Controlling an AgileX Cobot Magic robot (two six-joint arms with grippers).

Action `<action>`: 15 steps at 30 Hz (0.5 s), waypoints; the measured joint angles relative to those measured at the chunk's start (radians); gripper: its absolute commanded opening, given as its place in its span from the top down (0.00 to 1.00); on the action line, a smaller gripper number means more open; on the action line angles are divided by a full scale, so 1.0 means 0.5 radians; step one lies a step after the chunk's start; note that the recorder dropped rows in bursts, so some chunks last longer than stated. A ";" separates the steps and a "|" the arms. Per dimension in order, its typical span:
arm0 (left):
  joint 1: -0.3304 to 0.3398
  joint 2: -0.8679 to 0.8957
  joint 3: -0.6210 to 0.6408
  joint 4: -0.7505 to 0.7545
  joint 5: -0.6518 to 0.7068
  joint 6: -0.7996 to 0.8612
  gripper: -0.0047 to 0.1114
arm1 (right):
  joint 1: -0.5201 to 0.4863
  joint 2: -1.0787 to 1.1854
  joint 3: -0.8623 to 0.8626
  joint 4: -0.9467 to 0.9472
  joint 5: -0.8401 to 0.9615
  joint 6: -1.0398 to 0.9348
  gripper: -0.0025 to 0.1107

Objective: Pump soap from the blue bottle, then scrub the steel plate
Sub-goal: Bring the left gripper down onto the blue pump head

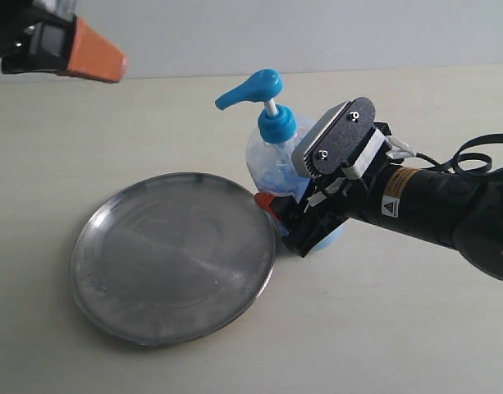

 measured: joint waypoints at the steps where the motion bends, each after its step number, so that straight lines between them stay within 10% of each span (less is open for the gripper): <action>1: -0.034 0.038 -0.033 0.000 0.003 0.000 0.95 | 0.000 0.000 0.000 0.000 0.000 0.000 0.98; 15: -0.386 0.493 -0.553 0.223 0.011 0.001 0.95 | 0.000 0.000 0.000 0.000 0.000 0.000 0.98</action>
